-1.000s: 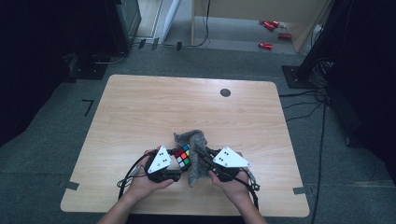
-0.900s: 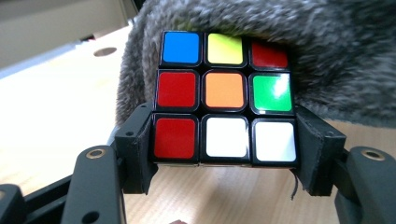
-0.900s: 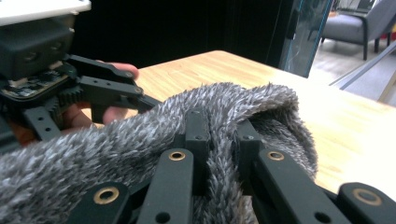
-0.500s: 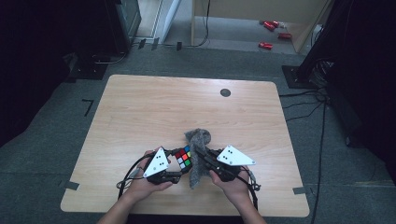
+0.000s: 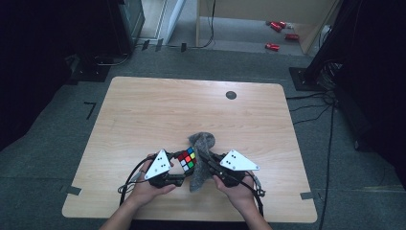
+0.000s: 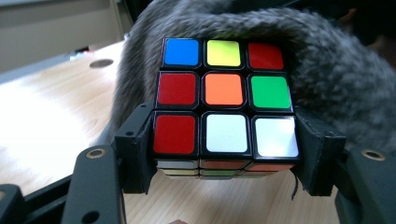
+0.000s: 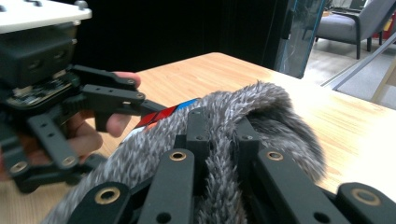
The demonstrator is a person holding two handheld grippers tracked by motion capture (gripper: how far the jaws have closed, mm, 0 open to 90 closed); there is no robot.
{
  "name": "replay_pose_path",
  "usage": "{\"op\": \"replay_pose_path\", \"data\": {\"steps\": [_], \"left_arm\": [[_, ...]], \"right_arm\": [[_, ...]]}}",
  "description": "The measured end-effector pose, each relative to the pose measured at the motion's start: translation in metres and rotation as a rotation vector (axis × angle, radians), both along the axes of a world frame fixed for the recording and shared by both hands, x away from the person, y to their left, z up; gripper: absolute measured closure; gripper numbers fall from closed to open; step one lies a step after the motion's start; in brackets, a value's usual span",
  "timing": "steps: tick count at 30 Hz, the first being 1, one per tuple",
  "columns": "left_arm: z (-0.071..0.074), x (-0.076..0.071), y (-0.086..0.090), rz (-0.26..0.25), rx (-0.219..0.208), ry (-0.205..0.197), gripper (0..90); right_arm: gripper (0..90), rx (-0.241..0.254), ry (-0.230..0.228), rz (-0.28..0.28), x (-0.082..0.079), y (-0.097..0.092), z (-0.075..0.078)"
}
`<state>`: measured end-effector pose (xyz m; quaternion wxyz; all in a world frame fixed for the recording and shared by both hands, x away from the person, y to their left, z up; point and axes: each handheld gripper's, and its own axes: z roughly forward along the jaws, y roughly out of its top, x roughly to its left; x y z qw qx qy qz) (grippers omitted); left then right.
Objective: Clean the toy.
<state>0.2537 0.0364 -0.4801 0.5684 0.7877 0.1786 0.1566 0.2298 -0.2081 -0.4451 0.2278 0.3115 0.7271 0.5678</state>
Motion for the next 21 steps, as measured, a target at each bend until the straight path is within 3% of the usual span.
{"op": "replay_pose_path", "data": {"steps": [5,8,9,13,16,17,21], "left_arm": [[0.006,0.001,0.005,0.025,-0.055,0.006,35.2],[0.005,0.005,0.009,0.045,-0.070,0.030,35.2],[0.005,0.005,0.009,0.044,-0.073,0.032,35.3],[0.003,0.002,0.004,0.011,-0.062,0.029,35.3],[0.004,-0.002,0.002,-0.002,-0.058,0.010,35.3],[0.006,-0.002,0.004,-0.002,-0.079,0.013,35.2],[0.008,0.001,0.008,0.012,-0.101,0.025,35.2]], "right_arm": [[83.5,0.004,0.078,-0.047,0.008,-0.006,-0.012],[83.6,-0.002,0.076,-0.046,0.006,-0.004,-0.011],[83.8,-0.004,0.054,-0.039,0.002,-0.002,-0.006],[84.3,0.015,0.021,-0.032,-0.001,0.000,0.002],[84.5,0.017,0.029,-0.039,0.001,-0.001,0.000],[84.6,0.025,0.055,-0.045,0.004,-0.003,-0.005],[86.2,0.015,0.075,-0.049,0.005,-0.004,-0.010]]}}
